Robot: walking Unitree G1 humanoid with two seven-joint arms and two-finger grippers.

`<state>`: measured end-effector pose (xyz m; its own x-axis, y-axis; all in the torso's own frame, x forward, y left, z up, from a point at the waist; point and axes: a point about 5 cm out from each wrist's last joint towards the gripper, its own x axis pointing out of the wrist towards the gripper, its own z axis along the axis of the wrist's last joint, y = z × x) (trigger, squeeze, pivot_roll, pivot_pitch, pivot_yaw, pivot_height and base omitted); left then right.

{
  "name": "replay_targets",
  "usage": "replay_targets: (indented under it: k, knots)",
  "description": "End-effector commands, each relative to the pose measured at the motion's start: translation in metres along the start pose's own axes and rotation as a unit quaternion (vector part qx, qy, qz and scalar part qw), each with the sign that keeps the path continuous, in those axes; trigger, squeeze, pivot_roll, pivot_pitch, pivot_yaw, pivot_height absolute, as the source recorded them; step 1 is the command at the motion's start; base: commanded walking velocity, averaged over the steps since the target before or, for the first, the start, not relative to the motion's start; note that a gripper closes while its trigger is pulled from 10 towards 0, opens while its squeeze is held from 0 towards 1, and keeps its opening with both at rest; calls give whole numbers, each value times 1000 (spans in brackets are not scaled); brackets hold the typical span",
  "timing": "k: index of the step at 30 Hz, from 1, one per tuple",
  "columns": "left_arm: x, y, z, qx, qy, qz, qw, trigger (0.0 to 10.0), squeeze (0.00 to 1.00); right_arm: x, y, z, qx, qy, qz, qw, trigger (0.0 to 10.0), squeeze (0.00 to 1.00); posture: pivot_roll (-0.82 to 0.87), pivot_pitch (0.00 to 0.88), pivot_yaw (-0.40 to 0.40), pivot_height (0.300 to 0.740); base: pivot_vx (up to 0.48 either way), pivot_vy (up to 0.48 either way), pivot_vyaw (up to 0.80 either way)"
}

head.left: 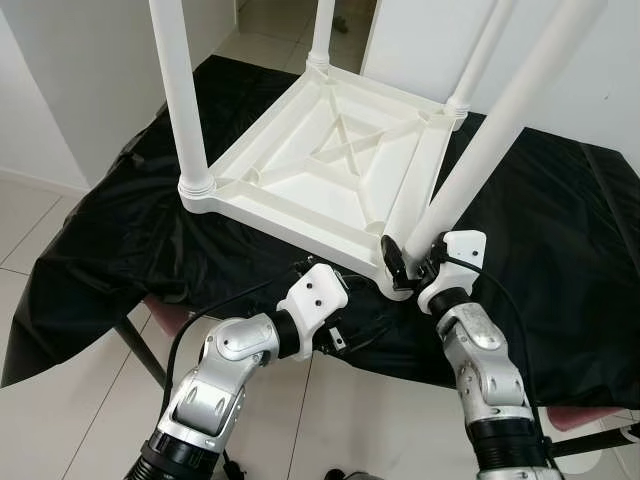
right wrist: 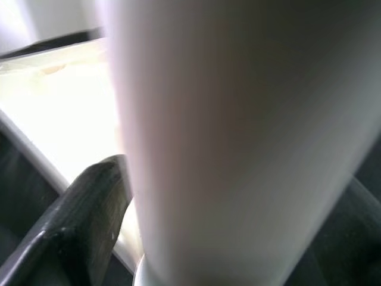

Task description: Building children table

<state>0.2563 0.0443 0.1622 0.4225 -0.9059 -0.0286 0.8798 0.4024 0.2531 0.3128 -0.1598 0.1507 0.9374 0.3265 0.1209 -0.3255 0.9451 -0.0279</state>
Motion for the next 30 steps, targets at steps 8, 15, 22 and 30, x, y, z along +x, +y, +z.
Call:
replay_targets:
  k: [8, 15, 22, 30]
  knots:
    - [1, 5, 1, 1, 1, 39, 999, 10000, 0, 10, 2, -1, -37, 9, 132, 990, 10000, 0, 111, 105, -89, 740, 0, 0, 0]
    - [-2, 6, 1, 3, 3, 46, 999, 10000, 0, 16, 1, -3, -50, 21, 184, 981, 0, 0, 120, 109, -96, 740, 0, 0, 0]
    - [-2, 6, 0, 1, 3, 48, 999, 10000, 0, 14, -5, -6, -50, 27, 193, 980, 0, 0, 116, 110, -96, 740, 0, 0, 0]
    - [-2, 5, -1, 0, 5, 46, 999, 10000, 0, 10, -10, -10, -41, 28, 168, 985, 0, 0, 110, 114, -93, 740, 0, 0, 0]
